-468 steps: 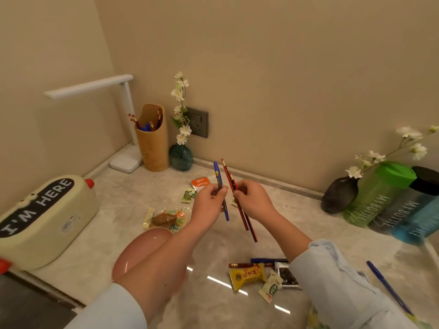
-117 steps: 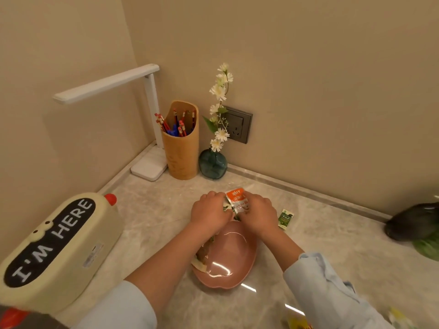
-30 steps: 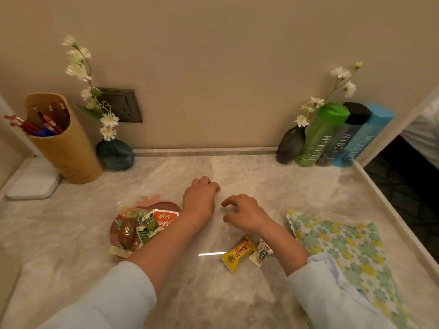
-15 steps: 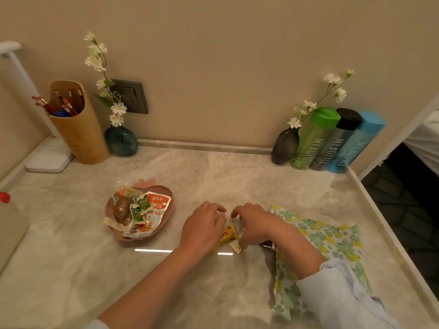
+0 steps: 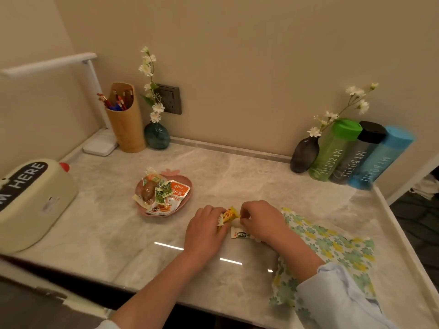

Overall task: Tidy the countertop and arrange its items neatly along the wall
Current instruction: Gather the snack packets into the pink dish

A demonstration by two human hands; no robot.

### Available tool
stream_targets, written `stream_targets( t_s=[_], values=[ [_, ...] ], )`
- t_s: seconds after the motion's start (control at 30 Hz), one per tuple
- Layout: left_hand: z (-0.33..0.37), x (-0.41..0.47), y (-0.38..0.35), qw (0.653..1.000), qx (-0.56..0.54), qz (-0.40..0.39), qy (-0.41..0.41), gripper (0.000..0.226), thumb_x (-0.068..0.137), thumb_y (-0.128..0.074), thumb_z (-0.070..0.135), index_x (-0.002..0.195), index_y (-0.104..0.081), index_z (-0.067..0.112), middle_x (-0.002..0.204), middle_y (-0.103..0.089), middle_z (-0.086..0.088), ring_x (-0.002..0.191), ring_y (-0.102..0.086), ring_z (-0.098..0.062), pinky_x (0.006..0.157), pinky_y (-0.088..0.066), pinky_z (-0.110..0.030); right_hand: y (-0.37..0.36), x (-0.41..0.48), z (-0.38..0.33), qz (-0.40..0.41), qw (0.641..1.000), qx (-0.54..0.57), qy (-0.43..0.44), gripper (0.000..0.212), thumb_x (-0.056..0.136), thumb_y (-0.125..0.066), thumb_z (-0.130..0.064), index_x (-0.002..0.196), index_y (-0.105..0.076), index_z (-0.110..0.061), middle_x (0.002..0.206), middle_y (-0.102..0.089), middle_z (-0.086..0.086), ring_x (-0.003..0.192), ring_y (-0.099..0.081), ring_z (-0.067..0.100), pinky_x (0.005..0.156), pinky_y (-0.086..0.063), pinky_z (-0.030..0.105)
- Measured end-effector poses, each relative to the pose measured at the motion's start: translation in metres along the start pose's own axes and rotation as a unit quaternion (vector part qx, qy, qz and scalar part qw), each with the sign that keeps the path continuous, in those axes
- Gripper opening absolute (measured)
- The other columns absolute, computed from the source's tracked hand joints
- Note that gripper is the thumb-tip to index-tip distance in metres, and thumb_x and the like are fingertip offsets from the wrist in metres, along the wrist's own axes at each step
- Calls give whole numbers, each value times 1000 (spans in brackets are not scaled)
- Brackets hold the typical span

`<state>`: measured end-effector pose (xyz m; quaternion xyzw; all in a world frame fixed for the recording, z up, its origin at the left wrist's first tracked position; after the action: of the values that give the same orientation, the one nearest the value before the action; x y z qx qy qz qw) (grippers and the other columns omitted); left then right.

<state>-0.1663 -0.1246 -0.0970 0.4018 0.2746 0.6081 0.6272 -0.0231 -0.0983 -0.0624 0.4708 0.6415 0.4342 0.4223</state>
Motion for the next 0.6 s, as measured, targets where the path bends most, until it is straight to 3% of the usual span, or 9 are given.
stream_targets(
  t_s=[0.1, 0.2, 0.33, 0.43, 0.5, 0.6],
  values=[
    [-11, 4, 18, 1000, 3, 26, 17, 37, 93, -54, 40, 128, -53, 29, 118, -53, 7, 112, -47, -15, 86, -40, -28, -4, 9, -13, -52, 999, -5, 4, 28, 81, -63, -27, 109, -62, -31, 114, -62, -6, 108, -57, 18, 82, -49, 32],
    [-27, 9, 37, 998, 6, 54, 38, 37, 92, -55, 40, 127, -55, 28, 121, -53, 5, 115, -46, -17, 89, -40, -31, -19, 10, -23, -152, 984, -98, 4, 48, 73, -73, -25, 118, -56, -25, 118, -54, 0, 112, -53, 23, 81, -44, 33],
    [-47, 16, 51, 997, 17, 62, 46, 38, 92, -55, 40, 127, -55, 26, 119, -54, 3, 112, -47, -19, 86, -41, -33, -25, 15, -33, -149, 980, -132, 2, 30, 81, -61, -16, 111, -56, -18, 120, -56, 6, 109, -57, 28, 80, -43, 33],
    [-61, 24, 65, 995, 19, 77, 53, 38, 92, -55, 40, 127, -56, 26, 121, -55, 2, 114, -47, -21, 89, -41, -34, -22, 29, -46, -119, 991, -62, -21, 28, 80, -63, -25, 108, -59, -21, 114, -60, 1, 103, -59, 23, 74, -43, 29],
    [-71, 29, 75, 993, 29, 90, 69, 38, 93, -52, 42, 127, -55, 26, 122, -54, 3, 115, -46, -20, 92, -39, -33, -15, 40, -57, -62, 996, 46, -49, 32, 75, -68, -28, 105, -59, -24, 104, -62, -2, 93, -62, 20, 71, -50, 31],
    [-91, 35, 91, 989, 50, 106, 93, 38, 93, -51, 39, 130, -51, 28, 129, -50, 3, 121, -41, -20, 103, -34, -33, -7, 54, -81, 19, 969, 233, -77, 33, 70, -73, -25, 99, -60, -23, 88, -64, -2, 78, -65, 16, 68, -55, 34]
  ],
)
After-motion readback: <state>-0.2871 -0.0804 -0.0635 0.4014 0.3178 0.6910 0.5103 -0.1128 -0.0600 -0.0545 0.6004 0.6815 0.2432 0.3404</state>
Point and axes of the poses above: each hand's wrist, its own x-axis towards the middle knuckle, its own y-axis out of the back of the hand, z = x × y, the point moved 6 cm from there along x, towards the middle knuckle
